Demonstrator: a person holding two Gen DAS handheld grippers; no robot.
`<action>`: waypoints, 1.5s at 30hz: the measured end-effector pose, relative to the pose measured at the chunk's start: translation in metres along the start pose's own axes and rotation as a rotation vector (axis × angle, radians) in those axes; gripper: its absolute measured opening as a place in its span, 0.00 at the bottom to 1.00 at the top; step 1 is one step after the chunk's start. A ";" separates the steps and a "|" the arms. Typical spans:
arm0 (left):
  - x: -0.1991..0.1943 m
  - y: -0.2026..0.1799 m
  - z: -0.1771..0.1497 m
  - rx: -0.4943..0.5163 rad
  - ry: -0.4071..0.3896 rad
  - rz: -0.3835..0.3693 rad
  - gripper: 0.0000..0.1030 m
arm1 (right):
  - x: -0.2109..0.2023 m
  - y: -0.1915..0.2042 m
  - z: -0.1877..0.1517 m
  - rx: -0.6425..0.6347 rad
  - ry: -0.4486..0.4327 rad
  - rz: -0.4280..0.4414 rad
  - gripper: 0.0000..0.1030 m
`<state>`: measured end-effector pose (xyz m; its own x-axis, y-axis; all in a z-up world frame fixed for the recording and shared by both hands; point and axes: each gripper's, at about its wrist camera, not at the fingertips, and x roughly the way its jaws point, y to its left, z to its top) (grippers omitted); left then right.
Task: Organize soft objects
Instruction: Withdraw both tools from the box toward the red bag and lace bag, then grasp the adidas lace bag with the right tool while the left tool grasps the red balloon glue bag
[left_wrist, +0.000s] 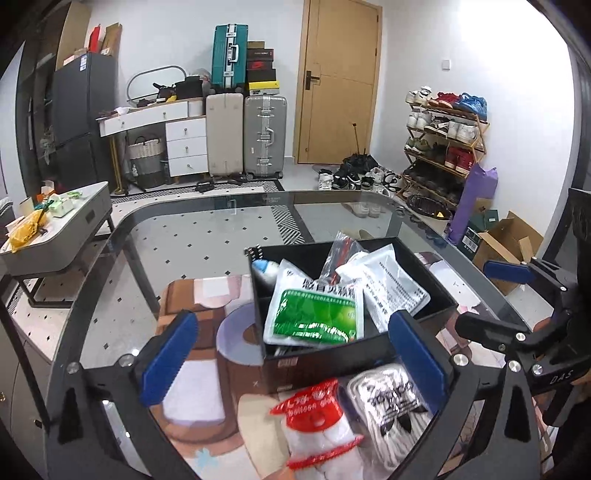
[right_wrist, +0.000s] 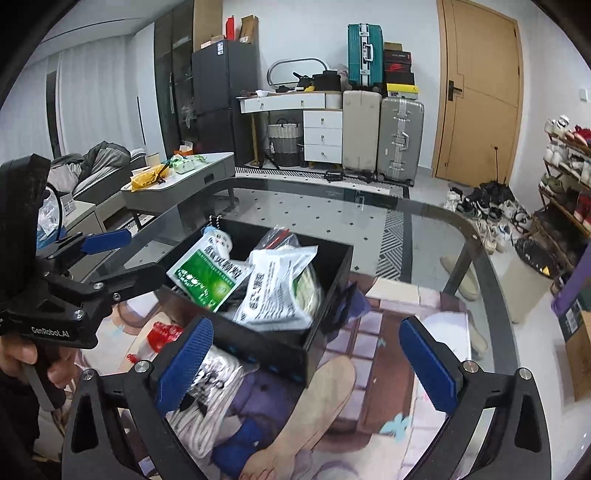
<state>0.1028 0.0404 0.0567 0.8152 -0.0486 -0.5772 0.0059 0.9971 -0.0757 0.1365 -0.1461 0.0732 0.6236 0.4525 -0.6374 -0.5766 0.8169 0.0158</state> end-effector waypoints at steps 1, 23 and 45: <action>-0.002 0.001 -0.002 -0.002 0.001 0.007 1.00 | -0.002 0.002 -0.003 0.005 0.000 0.003 0.99; -0.011 0.002 -0.058 -0.025 0.078 0.061 1.00 | 0.016 0.041 -0.030 -0.007 0.111 0.040 0.99; -0.003 0.022 -0.076 -0.107 0.152 0.017 1.00 | 0.044 0.057 -0.043 -0.009 0.220 0.091 0.99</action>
<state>0.0565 0.0578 -0.0051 0.7179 -0.0483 -0.6945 -0.0755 0.9863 -0.1466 0.1081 -0.0948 0.0127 0.4389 0.4347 -0.7864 -0.6308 0.7723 0.0749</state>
